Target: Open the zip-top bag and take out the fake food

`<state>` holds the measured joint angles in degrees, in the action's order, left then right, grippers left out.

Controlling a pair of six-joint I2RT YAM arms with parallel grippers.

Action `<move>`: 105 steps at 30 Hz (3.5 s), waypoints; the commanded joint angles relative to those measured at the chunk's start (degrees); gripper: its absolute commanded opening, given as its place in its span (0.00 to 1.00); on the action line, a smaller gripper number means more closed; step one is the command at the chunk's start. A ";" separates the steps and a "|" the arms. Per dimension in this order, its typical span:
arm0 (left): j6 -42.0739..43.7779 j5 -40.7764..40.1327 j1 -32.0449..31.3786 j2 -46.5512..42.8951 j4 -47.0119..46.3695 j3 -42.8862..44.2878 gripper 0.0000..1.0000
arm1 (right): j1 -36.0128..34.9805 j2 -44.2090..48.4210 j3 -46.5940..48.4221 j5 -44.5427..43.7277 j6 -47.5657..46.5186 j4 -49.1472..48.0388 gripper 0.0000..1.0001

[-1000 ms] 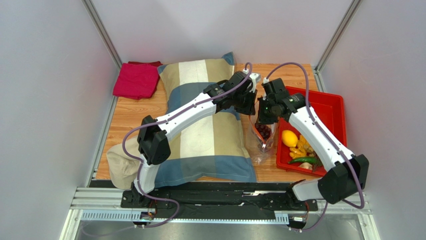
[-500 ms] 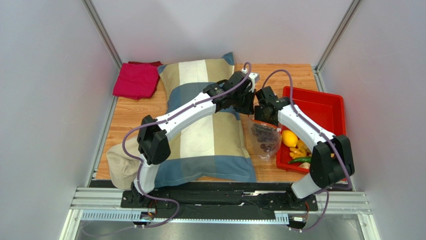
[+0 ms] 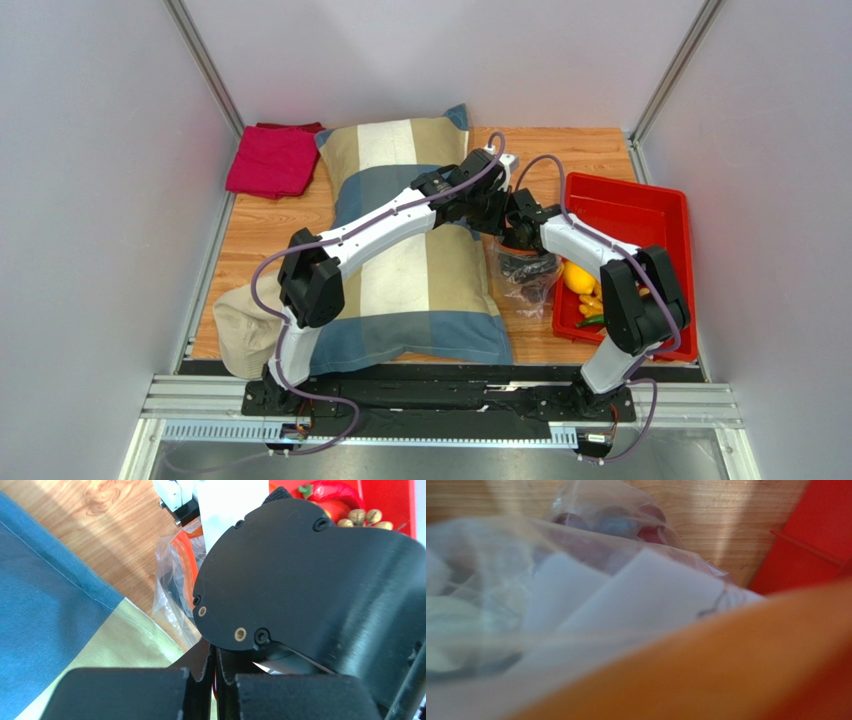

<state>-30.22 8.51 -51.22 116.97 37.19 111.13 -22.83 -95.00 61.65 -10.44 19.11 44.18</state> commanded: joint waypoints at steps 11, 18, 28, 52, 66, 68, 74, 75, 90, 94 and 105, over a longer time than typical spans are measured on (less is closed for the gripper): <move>-1.51 1.42 0.07 0.81 -2.30 -0.13 0.00 | -0.20 3.33 -1.53 2.96 -0.92 -3.76 0.00; -1.69 1.60 0.42 0.98 -2.47 -0.04 0.00 | -0.20 14.83 1.89 9.28 0.22 4.06 0.00; -1.07 1.33 0.42 1.33 -2.03 1.98 0.00 | -0.11 24.24 8.31 17.73 2.42 7.23 0.00; 2.53 -4.82 1.04 0.45 2.80 3.13 0.00 | 6.75 40.24 -1.27 17.56 -2.50 -0.33 0.00; 2.53 -0.08 -1.34 1.69 1.57 4.71 0.00 | 6.75 39.11 -1.54 21.68 3.47 -21.51 0.00; 2.79 -0.95 -1.25 0.90 1.57 4.45 0.00 | 6.74 37.79 2.23 21.95 2.95 -20.02 0.00; 2.80 -0.43 -1.25 0.28 0.87 2.86 0.00 | 6.92 33.67 12.94 19.84 6.89 -11.42 0.00; 2.53 -0.34 -1.25 0.37 0.87 2.86 0.00 | 6.92 32.87 16.36 20.89 9.60 -8.53 0.00; -0.19 -1.13 -0.99 0.72 -0.45 3.91 0.00 | 9.99 30.14 24.64 31.62 18.95 5.09 0.00; -1.25 -2.09 0.42 1.51 -0.80 5.49 0.00 | 13.24 27.51 36.06 27.94 13.77 16.96 0.00; 2.78 -8.34 2.62 1.85 1.31 12.43 0.00 | 16.33 26.09 37.62 -4.23 0.66 33.16 0.00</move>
<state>-30.65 3.42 -49.58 118.91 39.35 117.54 -6.85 -69.28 106.37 -0.86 23.88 72.34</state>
